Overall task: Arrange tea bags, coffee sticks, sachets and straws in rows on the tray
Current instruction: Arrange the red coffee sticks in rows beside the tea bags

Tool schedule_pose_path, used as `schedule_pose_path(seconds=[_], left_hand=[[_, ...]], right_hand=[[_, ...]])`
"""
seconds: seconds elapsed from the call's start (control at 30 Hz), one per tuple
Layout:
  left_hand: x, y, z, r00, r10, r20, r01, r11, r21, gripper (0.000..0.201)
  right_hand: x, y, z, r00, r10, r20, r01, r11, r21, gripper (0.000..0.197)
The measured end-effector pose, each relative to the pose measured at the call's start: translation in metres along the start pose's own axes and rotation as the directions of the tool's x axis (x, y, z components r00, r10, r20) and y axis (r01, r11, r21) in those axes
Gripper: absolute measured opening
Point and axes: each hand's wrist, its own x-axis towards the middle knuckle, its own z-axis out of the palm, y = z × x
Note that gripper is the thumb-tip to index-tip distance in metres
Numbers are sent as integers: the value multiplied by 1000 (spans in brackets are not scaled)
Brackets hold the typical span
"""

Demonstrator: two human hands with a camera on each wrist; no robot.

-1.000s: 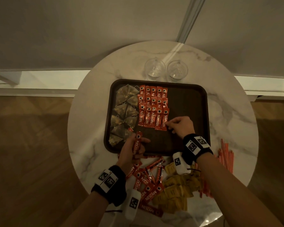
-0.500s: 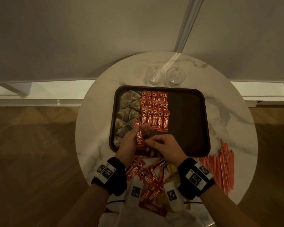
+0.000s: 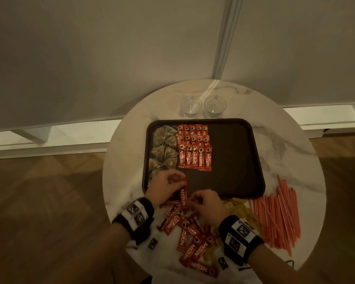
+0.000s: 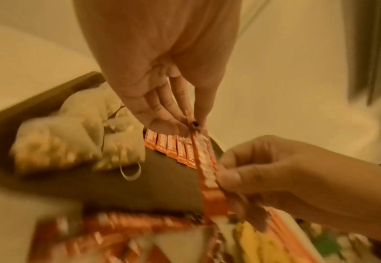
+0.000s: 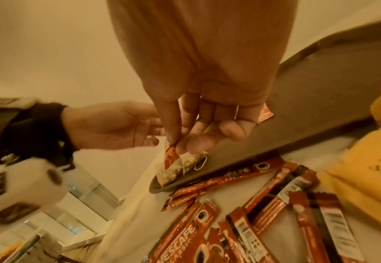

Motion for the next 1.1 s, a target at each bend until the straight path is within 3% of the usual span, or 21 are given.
schedule_pose_path(seconds=[0.13, 0.23, 0.47, 0.6, 1.1], left_hand=[[38, 25, -31, 967, 7, 256, -98, 934, 343, 8], [59, 37, -43, 942, 37, 334, -194, 871, 451, 11], [94, 35, -40, 976, 119, 184, -197, 844, 499, 15], [108, 31, -38, 969, 157, 189, -239, 777, 582, 10], [138, 12, -34, 908, 351, 227, -407, 617, 674, 16]], right_hand=[[14, 1, 2, 1000, 21, -20, -22, 1000, -6, 8], [29, 1, 2, 996, 44, -81, -43, 999, 9, 8], [68, -4, 4, 975, 185, -125, -173, 979, 103, 13], [84, -3, 5, 949, 288, -128, -273, 954, 124, 17], [115, -5, 1, 948, 274, -160, -298, 942, -152, 16]])
